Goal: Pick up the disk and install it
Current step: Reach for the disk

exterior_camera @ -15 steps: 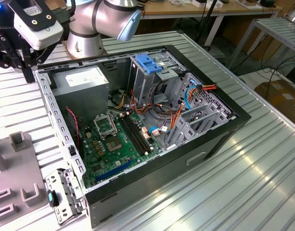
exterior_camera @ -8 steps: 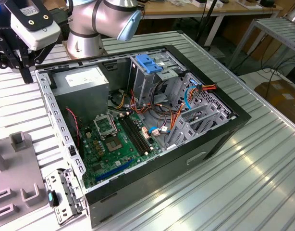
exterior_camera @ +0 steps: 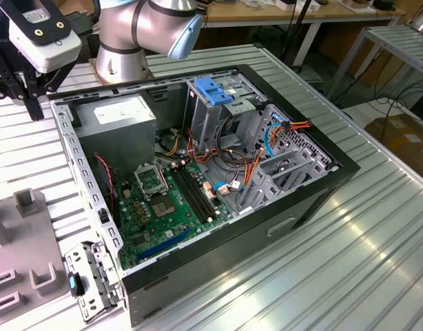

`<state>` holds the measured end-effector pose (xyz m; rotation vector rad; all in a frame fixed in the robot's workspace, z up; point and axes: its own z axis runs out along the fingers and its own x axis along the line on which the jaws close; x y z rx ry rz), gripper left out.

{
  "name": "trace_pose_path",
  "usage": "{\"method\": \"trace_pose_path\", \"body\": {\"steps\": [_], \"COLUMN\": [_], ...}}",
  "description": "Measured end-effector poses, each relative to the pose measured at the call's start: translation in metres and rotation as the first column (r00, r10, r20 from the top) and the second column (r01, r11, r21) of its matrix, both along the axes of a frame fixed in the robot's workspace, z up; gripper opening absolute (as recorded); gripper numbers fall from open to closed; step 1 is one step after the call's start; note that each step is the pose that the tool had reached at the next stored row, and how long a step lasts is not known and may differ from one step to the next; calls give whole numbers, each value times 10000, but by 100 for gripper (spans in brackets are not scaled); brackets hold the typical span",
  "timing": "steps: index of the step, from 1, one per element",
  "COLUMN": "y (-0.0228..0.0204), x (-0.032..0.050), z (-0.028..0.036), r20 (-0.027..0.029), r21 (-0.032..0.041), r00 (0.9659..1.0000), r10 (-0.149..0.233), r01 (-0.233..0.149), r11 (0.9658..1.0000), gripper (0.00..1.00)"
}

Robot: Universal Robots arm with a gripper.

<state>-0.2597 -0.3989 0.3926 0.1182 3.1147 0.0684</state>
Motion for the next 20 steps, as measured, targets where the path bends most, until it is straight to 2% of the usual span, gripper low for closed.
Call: {"method": "trace_pose_path", "body": {"steps": [20], "y": [0], "x": [-84], "z": [-2], "r20": [-26], "r21": [0], "r00": [10000], "r10": [0], "r01": [0], "r11": [10000], "gripper": [11]}}
